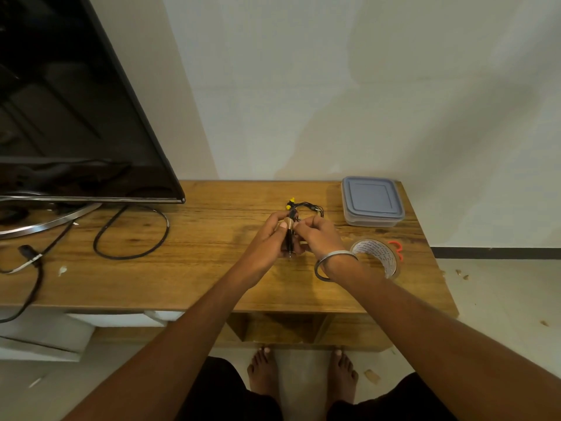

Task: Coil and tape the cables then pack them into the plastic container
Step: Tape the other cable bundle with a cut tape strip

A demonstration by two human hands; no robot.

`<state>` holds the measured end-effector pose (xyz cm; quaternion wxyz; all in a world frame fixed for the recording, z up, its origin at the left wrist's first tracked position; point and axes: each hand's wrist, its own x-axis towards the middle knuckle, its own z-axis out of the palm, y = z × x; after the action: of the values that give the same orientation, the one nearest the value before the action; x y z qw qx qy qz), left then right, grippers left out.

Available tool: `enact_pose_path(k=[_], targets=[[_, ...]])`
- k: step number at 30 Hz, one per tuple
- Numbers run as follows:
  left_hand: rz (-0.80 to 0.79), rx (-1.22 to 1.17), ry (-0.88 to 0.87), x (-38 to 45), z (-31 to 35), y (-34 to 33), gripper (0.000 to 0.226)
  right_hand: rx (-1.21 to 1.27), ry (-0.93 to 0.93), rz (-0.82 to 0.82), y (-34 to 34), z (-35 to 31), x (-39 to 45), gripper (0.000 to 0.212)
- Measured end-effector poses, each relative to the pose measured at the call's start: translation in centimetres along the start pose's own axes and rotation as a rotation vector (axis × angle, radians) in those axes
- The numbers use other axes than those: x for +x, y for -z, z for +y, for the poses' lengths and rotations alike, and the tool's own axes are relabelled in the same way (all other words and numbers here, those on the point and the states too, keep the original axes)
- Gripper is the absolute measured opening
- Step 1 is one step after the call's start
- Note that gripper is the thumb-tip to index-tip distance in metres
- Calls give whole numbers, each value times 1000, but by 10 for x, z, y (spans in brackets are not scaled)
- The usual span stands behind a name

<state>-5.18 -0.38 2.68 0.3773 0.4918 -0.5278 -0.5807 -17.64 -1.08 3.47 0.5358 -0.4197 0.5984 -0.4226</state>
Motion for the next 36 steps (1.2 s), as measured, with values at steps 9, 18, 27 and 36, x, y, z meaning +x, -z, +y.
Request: enact_pose_path(k=[9, 18, 27, 36], targets=[[3, 22, -29, 0, 0, 0, 28, 36, 42, -56, 3, 1, -5, 7], [12, 89, -51, -2, -3, 3, 31, 5, 87, -35, 9, -6, -12, 5], [-3, 187, -69, 0, -10, 3, 31, -5, 83, -24, 9, -3, -13, 15], [-26, 161, -53, 1, -15, 4, 30, 11, 65, -74, 8, 1, -14, 8]])
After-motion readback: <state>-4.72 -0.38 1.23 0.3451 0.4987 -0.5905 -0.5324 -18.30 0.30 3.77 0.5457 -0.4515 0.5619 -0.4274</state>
